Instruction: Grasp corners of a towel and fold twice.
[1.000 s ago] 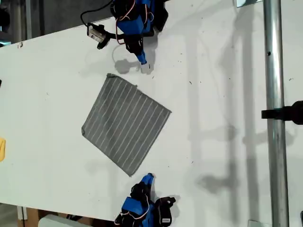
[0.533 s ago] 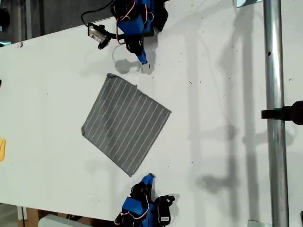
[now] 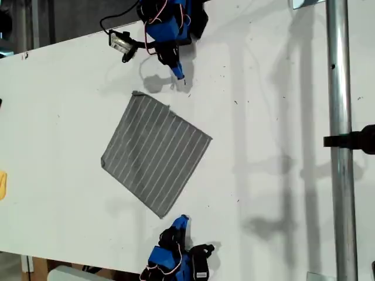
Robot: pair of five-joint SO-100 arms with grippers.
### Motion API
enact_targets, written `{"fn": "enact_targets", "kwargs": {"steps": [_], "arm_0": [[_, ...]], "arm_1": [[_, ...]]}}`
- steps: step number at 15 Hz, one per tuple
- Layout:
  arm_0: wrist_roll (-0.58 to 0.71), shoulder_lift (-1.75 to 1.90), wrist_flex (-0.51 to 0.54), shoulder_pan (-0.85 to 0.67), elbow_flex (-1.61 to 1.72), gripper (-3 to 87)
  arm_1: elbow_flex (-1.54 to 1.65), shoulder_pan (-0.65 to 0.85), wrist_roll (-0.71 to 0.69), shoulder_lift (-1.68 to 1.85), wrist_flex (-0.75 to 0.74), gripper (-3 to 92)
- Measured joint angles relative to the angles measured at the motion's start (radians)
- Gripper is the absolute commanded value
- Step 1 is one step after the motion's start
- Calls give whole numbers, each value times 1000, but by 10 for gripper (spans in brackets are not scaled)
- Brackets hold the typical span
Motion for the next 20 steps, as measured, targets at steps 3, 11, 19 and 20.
{"fn": "enact_targets", "kwargs": {"steps": [3, 11, 19, 20], "arm_0": [[89, -166, 43, -57, -225, -17], [528, -989, 298, -319, -1210, -17], [652, -1229, 302, -374, -1413, -17], [652, -1239, 302, -374, -1413, -17]], "arm_1": [[-149, -8, -40, -229, -81, -3], [-899, -64, -183, -1028, -112, -3], [-1736, -123, -229, -1624, 143, 238], [-1749, -123, -238, -1657, 133, 334]]}}
